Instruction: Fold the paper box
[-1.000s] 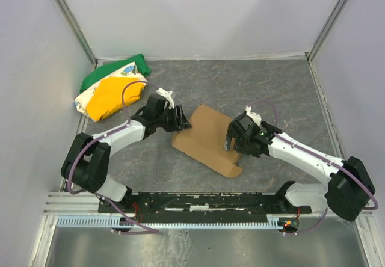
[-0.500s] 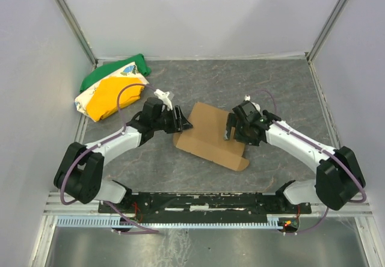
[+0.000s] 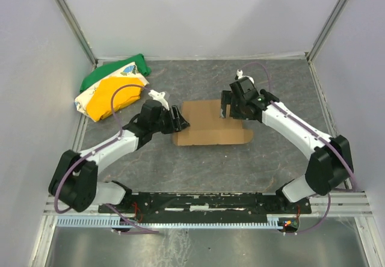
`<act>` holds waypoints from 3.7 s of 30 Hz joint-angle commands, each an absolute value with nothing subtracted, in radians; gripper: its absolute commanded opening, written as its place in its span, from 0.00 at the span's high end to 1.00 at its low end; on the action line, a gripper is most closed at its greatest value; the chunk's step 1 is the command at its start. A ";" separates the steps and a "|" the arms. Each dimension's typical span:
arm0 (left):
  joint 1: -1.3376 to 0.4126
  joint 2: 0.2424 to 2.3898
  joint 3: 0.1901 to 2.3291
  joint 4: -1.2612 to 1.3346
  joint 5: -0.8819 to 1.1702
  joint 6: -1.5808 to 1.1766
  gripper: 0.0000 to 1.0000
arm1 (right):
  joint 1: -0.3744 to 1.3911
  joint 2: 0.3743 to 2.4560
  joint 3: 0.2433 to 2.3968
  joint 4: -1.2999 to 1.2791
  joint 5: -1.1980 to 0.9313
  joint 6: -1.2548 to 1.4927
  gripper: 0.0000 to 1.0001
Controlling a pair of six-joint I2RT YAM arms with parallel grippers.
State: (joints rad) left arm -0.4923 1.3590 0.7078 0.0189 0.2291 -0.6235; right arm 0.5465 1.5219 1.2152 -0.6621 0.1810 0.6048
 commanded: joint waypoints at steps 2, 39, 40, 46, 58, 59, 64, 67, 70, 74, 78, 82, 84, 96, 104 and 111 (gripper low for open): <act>-0.501 1.183 0.756 -0.025 0.059 -0.583 0.30 | 0.515 1.397 1.251 -0.687 0.272 0.513 0.00; -0.480 1.067 0.289 0.564 0.237 -0.774 0.17 | 0.489 1.113 0.683 -0.393 0.036 0.525 0.00; -0.480 1.076 0.294 0.562 0.241 -0.773 0.17 | 0.488 1.121 0.683 -0.402 0.048 0.521 0.01; -0.479 1.143 0.327 0.551 0.279 -0.747 0.18 | 0.488 1.140 0.674 -0.407 0.045 0.484 0.01; -0.486 1.270 0.431 0.387 0.402 -0.700 0.22 | 0.489 1.167 0.691 -0.420 -0.057 0.467 0.01; -0.489 1.270 0.430 0.386 0.405 -0.702 0.22 | 0.488 1.162 0.693 -0.422 -0.066 0.470 0.01; -0.489 1.243 0.446 0.339 0.407 -0.704 0.22 | 0.489 1.109 0.726 -0.470 -0.099 0.484 0.01; -0.489 1.224 0.469 0.302 0.408 -0.708 0.22 | 0.490 1.092 0.753 -0.506 -0.119 0.486 0.02; -0.490 1.222 0.494 0.267 0.429 -0.707 0.22 | 0.490 1.083 0.765 -0.516 -0.144 0.494 0.03; -0.490 1.221 0.513 0.196 0.408 -0.666 0.22 | 0.490 1.095 0.779 -0.559 -0.038 0.470 0.03; -0.490 1.223 0.510 0.156 0.401 -0.642 0.22 | 0.488 1.165 0.795 -0.590 0.044 0.445 0.00; -0.490 1.209 0.501 0.122 0.365 -0.621 0.22 | 0.488 1.172 0.776 -0.566 0.045 0.468 0.01; -0.491 1.209 0.495 0.131 0.364 -0.624 0.22 | 0.489 1.171 0.766 -0.548 0.035 0.473 0.01; -0.492 1.286 0.465 0.328 0.442 -0.697 0.22 | 0.489 1.240 0.713 -0.373 -0.088 0.480 0.01; -0.515 1.287 0.479 0.342 0.499 -0.743 0.23 | 0.490 1.187 0.711 -0.376 -0.165 0.524 0.01; -0.518 1.250 0.506 0.313 0.538 -0.778 0.23 | 0.490 1.132 0.773 -0.479 -0.183 0.540 0.01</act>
State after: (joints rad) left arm -0.5026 1.2911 0.4644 0.2718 0.4507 -0.7219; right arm 0.4858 1.1702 0.7055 -0.4526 -0.1154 0.5137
